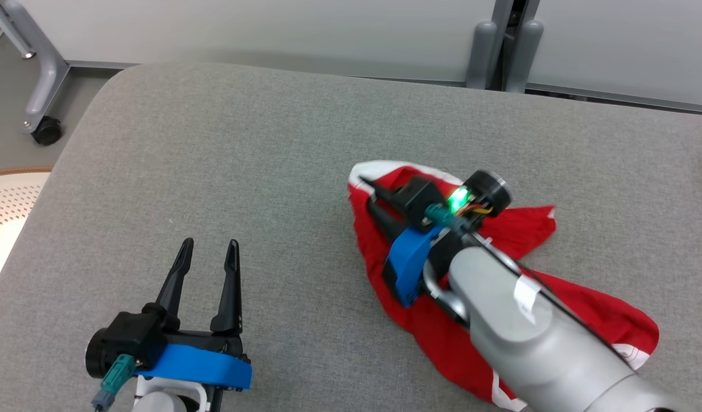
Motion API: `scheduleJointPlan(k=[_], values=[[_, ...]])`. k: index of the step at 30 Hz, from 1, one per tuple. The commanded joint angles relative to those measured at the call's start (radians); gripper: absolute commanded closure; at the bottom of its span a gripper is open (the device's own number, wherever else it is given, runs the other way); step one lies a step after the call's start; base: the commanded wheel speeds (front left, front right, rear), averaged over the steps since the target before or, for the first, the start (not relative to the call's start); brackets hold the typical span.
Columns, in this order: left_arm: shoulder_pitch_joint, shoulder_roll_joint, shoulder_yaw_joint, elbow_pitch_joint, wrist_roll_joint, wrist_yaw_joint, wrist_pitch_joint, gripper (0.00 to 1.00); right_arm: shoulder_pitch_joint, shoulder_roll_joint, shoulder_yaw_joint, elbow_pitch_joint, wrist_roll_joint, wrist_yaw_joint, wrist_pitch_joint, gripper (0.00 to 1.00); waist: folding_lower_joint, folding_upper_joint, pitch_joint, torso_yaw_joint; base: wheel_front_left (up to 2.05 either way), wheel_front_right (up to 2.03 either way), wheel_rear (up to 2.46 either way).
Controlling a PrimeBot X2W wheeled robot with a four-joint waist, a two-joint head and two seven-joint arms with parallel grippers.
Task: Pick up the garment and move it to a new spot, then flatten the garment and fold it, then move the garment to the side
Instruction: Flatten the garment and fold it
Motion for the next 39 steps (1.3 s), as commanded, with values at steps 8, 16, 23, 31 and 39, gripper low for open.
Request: scheduleJointPlan(k=[8, 16, 23, 31, 39], values=[[-0.003, 0.003, 0.005, 0.003, 0.001, 0.011, -0.003, 0.00, 0.036, 0.001, 0.117, 0.025, 0.070, 0.000, -0.023, 0.00, 0.0000, 0.0000, -0.005, -0.022, 0.00, 0.00, 0.00], [0.022, 0.003, 0.027, 0.007, 0.020, 0.002, -0.003, 0.00, 0.065, 0.002, 0.111, 0.072, 0.027, 0.000, -0.093, 0.00, 0.0000, 0.0000, -0.040, -0.089, 0.00, 0.00, 0.00], [0.047, 0.004, 0.050, 0.003, 0.038, -0.006, -0.003, 0.00, 0.135, -0.062, -0.040, -0.046, 0.004, 0.000, -0.116, 0.00, 0.0000, 0.0000, -0.078, -0.147, 0.00, 0.00, 0.00], [0.068, 0.004, 0.075, -0.003, 0.062, -0.019, -0.003, 0.00, 0.366, -0.118, -0.368, -0.370, -0.077, 0.000, -0.115, 0.00, 0.0000, 0.0000, -0.101, -0.203, 0.00, 0.00, 0.00], [0.083, 0.004, 0.090, -0.003, 0.074, -0.029, -0.003, 0.00, 0.585, -0.084, -0.579, -0.593, -0.130, 0.000, -0.116, 0.00, 0.0000, 0.0000, -0.117, -0.229, 0.00, 0.00, 0.00]])
